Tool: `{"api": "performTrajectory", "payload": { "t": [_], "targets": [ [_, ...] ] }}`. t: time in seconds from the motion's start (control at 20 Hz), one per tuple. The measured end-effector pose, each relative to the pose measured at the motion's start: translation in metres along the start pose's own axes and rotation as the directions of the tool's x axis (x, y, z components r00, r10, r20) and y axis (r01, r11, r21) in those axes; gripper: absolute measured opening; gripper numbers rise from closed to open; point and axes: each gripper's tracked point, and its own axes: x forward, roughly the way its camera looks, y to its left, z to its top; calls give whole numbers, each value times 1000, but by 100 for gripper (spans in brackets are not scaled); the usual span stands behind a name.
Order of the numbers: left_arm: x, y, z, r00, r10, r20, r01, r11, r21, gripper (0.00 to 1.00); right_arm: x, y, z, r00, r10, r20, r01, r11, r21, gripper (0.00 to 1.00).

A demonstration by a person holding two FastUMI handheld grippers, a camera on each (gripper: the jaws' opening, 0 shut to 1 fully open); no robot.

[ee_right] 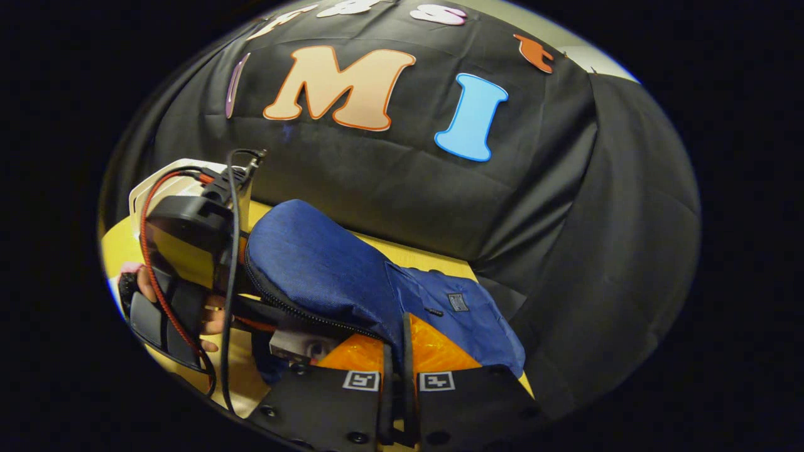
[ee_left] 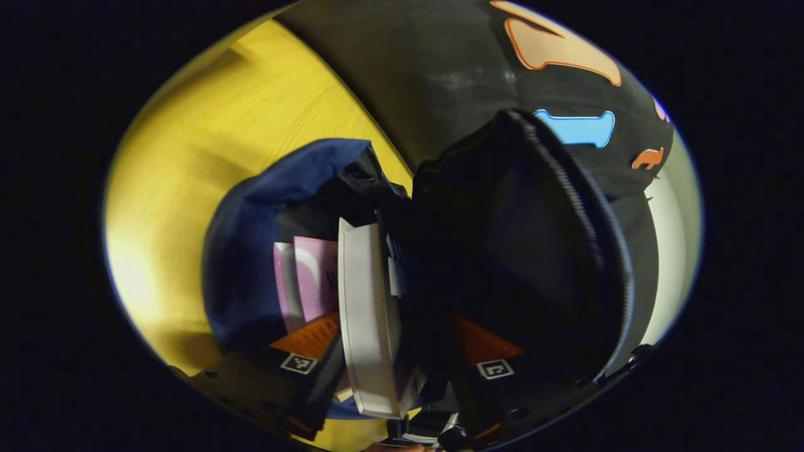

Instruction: Open the schoolbag, grab two books from the bookshelf and put them into the schoolbag.

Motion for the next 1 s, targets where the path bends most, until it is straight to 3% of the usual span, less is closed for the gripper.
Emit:
{"api": "performTrajectory", "payload": {
  "t": [0.05,0.15,0.2,0.25,0.35,0.4,0.75,0.85,1.0],
  "targets": [
    [-12,5,-2,999,39,2,-39,999,28,94,1,-1,-1,1000,3,-6,-3,1000,24,6],
    [-37,22,-4,988,155,-2,-155,984,93,95,1,1,-4,1000,20,-22,-18,998,58,12],
    [-52,29,-8,980,199,-4,-196,972,132,95,1,2,-6,999,26,-29,-24,997,69,9],
    [-68,36,-9,970,244,-1,-241,957,162,89,0,4,-9,999,35,-33,-33,996,79,12],
    [-97,43,-12,949,314,10,-308,924,224,96,-1,15,-19,996,57,-63,-52,995,84,17],
    [-112,46,-11,938,347,24,-342,906,250,95,-2,18,-23,995,56,-78,-51,996,74,23],
    [-203,54,5,844,511,163,-533,761,371,95,-14,35,-44,987,67,-148,-68,998,-3,26],
    [-226,56,12,816,545,193,-575,726,377,94,-20,38,-52,981,75,-179,-71,997,30,36],
    [-252,55,23,790,563,243,-613,711,346,93,-34,43,-58,977,75,-199,-64,996,60,84]
  ]
}}
